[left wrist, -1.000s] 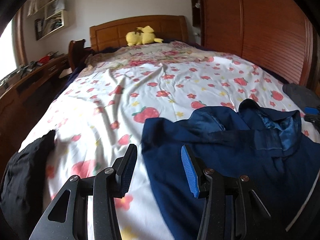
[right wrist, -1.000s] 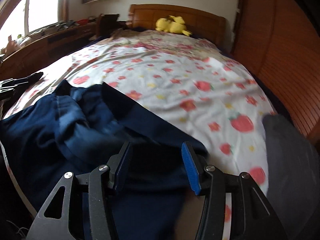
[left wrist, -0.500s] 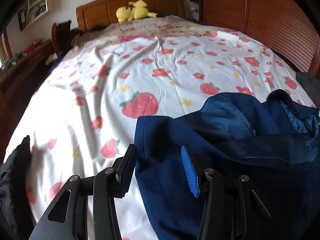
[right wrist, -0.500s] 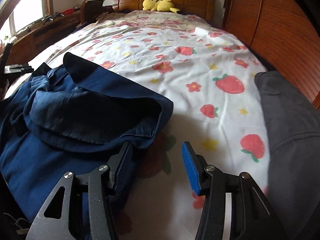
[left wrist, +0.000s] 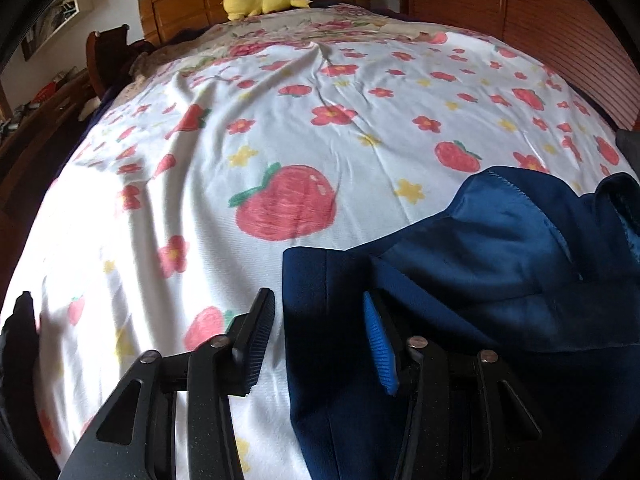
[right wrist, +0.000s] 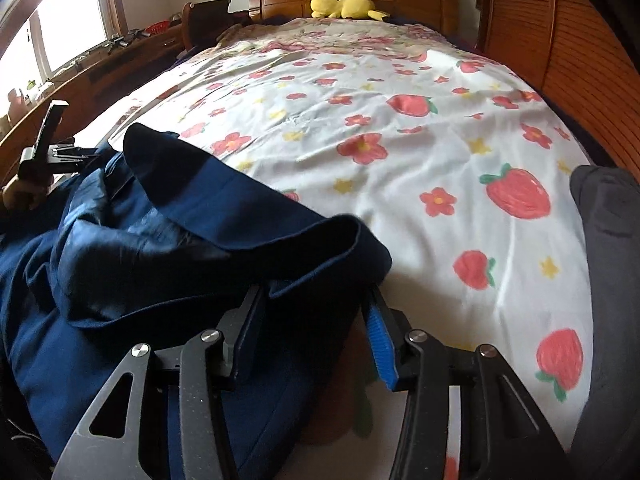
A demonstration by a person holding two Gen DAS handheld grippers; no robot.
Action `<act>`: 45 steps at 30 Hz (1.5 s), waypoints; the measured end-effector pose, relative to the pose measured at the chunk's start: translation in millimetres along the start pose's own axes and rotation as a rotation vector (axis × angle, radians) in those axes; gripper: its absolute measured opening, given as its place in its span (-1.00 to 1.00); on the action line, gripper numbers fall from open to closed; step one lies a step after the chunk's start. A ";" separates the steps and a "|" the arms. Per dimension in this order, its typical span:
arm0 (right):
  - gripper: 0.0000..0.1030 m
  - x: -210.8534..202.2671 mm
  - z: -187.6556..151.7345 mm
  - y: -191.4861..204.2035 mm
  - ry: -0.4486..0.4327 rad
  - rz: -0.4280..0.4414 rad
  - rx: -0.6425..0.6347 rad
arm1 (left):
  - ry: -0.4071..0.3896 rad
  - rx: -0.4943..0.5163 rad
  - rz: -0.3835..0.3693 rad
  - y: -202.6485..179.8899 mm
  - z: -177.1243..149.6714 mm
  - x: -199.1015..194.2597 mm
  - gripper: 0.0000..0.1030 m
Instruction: Fold large clothes
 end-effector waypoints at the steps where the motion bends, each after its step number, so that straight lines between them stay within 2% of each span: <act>1: -0.09 1.1 1.6 0.1 -0.004 0.009 0.003 | 0.003 -0.003 -0.015 -0.7 -0.4 1.0 -0.56; 2: -0.11 2.4 2.6 0.0 -0.006 0.020 0.010 | 0.003 -0.008 -0.024 0.5 -0.4 1.2 -0.79; 4: -0.33 4.3 4.3 0.1 -0.007 0.047 0.021 | -0.009 0.008 -0.019 -0.8 -0.1 -1.4 -0.90; 5: -0.41 5.8 5.6 0.4 -0.009 0.066 0.023 | -0.026 0.020 -0.010 0.5 0.6 -4.2 -0.91; 7: -0.77 9.7 10.2 0.0 -0.011 0.095 0.028 | -0.057 0.017 0.003 2.0 2.4 -11.0 -0.92; 8: -0.82 11.2 12.6 -0.4 -0.013 0.105 0.032 | -0.074 0.005 0.021 6.1 4.1 -15.0 -0.92; 11: -0.88 9.2 28.6 -7.6 -0.082 0.074 0.043 | -0.117 -0.020 0.056 17.0 7.6 -27.5 -0.92; 14: -0.89 3.0 45.3 -25.6 -0.162 -0.047 0.077 | -0.161 -0.044 0.090 26.0 10.1 -39.7 -0.91; 16: -0.89 3.2 51.7 -39.1 -0.176 -0.137 0.108 | -0.182 -0.068 0.102 30.5 10.2 -45.7 -0.91; 20: -0.89 5.5 64.9 -49.0 -0.196 -0.190 0.143 | -0.172 -0.071 0.116 27.9 7.0 -43.1 -0.91; 23: -0.87 12.8 70.6 -43.3 -0.167 -0.234 0.122 | -0.168 -0.057 0.130 23.3 7.9 -40.9 -0.91; 24: -0.63 16.3 70.8 -43.9 -0.145 -0.246 0.119 | -0.169 -0.057 0.130 22.9 9.4 -40.9 -0.91; 25: -0.30 20.1 70.2 -44.4 -0.120 -0.262 0.104 | -0.168 -0.058 0.128 22.0 10.6 -40.6 -0.91; 26: -0.22 22.9 68.2 -43.2 -0.099 -0.250 0.090 | -0.158 -0.062 0.123 21.4 11.5 -40.9 -0.91; 31: -0.15 15.7 60.1 -37.9 -0.099 -0.242 0.076 | -0.147 -0.051 0.085 17.0 13.1 -58.4 -0.80; 36: -0.15 -18.4 48.2 -9.9 -0.113 -0.207 0.017 | -0.194 -0.019 0.070 7.7 6.9 -97.3 -0.57; 38: -0.15 -33.9 43.4 7.8 -0.123 -0.184 -0.019 | -0.215 -0.013 0.046 1.8 1.2 -114.9 -0.27; 40: -0.15 -53.5 35.0 28.1 -0.128 -0.145 -0.040 | -0.230 -0.011 0.011 -6.5 -6.7 -135.0 -0.14; 44: -0.14 -79.0 16.1 64.4 -0.120 -0.063 -0.053 | -0.272 0.000 -0.013 -20.9 -24.8 -172.1 -0.10; 45: -0.05 -83.3 11.3 71.0 -0.121 -0.054 -0.051 | -0.284 -0.003 -0.020 -25.0 -30.9 -182.6 -0.10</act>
Point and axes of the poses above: each gripper's, at about its wrist camera, not at the fingertips, and x roughly the way its jaws point, y to its left, z to its top, the point moved 5 cm from there along x, roughly the way its jaws point, and after that the axes turned 9 degrees about -y, right-handed, at the moved point
